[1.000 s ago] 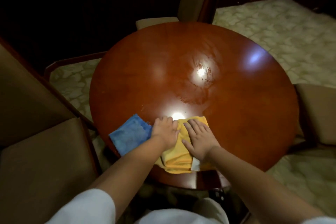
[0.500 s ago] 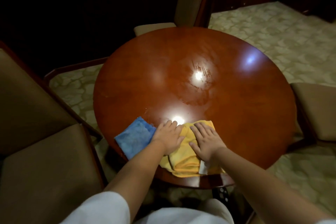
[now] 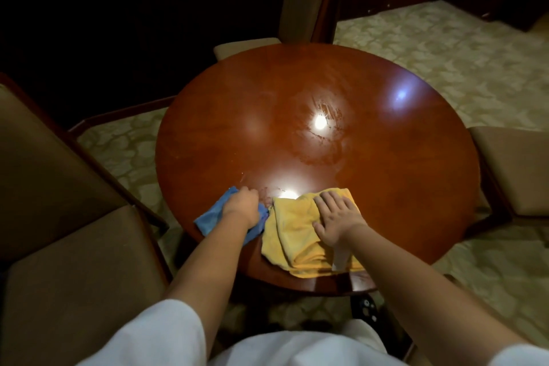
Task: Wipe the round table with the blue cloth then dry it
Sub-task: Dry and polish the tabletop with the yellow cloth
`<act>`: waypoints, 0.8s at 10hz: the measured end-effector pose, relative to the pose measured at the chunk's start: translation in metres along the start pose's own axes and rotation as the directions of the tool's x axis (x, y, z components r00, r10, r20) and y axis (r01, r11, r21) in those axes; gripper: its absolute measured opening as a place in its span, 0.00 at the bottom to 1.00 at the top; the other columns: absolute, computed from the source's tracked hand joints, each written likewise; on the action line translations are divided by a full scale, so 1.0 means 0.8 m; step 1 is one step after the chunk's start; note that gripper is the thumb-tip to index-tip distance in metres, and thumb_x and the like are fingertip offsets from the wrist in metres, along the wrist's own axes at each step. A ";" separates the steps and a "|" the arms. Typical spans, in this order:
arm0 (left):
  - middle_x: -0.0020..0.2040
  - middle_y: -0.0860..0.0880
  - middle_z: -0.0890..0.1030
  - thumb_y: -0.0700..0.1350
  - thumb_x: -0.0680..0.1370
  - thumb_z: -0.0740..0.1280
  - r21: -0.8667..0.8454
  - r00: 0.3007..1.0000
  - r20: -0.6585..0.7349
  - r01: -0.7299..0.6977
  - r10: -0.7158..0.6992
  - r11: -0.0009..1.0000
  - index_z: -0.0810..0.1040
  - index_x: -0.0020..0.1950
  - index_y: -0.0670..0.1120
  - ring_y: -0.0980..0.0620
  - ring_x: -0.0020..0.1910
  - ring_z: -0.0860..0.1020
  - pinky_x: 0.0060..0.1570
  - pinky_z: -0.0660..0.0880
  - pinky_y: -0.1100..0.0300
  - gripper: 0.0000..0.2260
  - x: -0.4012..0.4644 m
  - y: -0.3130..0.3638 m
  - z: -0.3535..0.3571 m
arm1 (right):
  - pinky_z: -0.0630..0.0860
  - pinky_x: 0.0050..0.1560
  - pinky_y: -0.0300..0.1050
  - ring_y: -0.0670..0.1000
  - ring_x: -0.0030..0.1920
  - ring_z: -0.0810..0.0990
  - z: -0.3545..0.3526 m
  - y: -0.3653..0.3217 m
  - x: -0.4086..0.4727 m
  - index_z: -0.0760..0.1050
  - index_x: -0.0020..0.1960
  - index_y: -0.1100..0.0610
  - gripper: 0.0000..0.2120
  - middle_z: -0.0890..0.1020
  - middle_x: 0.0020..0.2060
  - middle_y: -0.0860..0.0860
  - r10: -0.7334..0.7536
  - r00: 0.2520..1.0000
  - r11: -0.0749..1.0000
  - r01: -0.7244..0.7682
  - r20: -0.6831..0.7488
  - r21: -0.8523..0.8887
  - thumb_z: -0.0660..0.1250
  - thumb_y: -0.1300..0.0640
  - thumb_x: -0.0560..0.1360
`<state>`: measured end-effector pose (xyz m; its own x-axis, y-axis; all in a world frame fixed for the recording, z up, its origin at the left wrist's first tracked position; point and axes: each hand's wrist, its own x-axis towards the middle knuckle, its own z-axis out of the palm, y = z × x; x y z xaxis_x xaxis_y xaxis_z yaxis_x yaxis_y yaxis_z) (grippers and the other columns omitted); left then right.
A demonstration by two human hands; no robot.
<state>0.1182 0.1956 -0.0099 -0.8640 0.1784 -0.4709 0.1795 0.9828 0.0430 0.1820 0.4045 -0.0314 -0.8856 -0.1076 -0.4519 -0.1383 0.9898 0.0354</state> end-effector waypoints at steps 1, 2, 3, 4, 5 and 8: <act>0.66 0.41 0.69 0.34 0.79 0.58 0.059 0.999 -0.037 0.014 -0.012 0.998 0.68 0.66 0.40 0.43 0.62 0.73 0.59 0.74 0.52 0.15 0.002 0.000 0.001 | 0.42 0.75 0.52 0.53 0.77 0.41 0.000 -0.001 0.000 0.40 0.78 0.55 0.31 0.43 0.78 0.53 0.007 1.000 1.000 -0.007 0.001 -0.007 0.45 0.43 0.81; 0.67 0.41 0.68 0.33 0.79 0.57 0.066 0.991 -0.127 0.041 -0.033 0.997 0.66 0.66 0.39 0.44 0.63 0.74 0.58 0.72 0.54 0.15 0.004 0.004 -0.002 | 0.42 0.75 0.52 0.53 0.77 0.41 -0.001 -0.002 -0.001 0.40 0.78 0.55 0.31 0.43 0.78 0.53 0.011 1.000 1.000 -0.011 0.004 -0.012 0.45 0.43 0.81; 0.66 0.41 0.69 0.34 0.80 0.56 0.033 0.986 -0.161 0.038 -0.032 0.999 0.65 0.66 0.39 0.44 0.63 0.72 0.56 0.72 0.56 0.14 0.005 0.013 -0.004 | 0.42 0.75 0.52 0.53 0.77 0.41 -0.002 -0.004 -0.003 0.40 0.78 0.56 0.31 0.44 0.78 0.54 0.012 1.000 1.000 -0.012 0.003 -0.004 0.45 0.43 0.81; 0.64 0.41 0.69 0.37 0.79 0.60 -0.075 0.979 -0.194 0.047 -0.061 0.996 0.63 0.64 0.41 0.42 0.60 0.74 0.48 0.73 0.55 0.15 -0.004 0.022 -0.007 | 0.42 0.75 0.52 0.53 0.77 0.41 -0.003 -0.004 -0.005 0.40 0.78 0.56 0.31 0.43 0.78 0.54 0.014 1.000 1.000 -0.014 0.006 -0.007 0.44 0.43 0.81; 0.63 0.43 0.69 0.42 0.80 0.59 -0.055 0.966 -0.259 0.004 -0.018 0.998 0.63 0.64 0.42 0.44 0.60 0.74 0.50 0.73 0.54 0.13 -0.009 0.028 -0.001 | 0.42 0.75 0.52 0.53 0.77 0.41 -0.002 -0.004 -0.004 0.39 0.78 0.56 0.31 0.43 0.78 0.54 0.023 1.000 0.999 -0.023 0.016 -0.024 0.44 0.43 0.81; 0.63 0.44 0.72 0.43 0.80 0.57 -0.089 0.961 -0.268 0.045 -0.067 0.995 0.67 0.62 0.43 0.45 0.63 0.70 0.56 0.70 0.52 0.11 -0.013 0.029 0.008 | 0.42 0.75 0.52 0.53 0.77 0.40 -0.001 -0.006 -0.004 0.39 0.78 0.56 0.31 0.42 0.78 0.53 0.041 0.999 0.999 -0.041 0.017 -0.018 0.43 0.43 0.81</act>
<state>0.1340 0.2161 -0.0094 -0.9686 0.1182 -0.2189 0.0983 0.9901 0.1000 0.1851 0.3997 -0.0292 -0.8831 -0.0650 -0.4647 -0.1098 0.9915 0.0699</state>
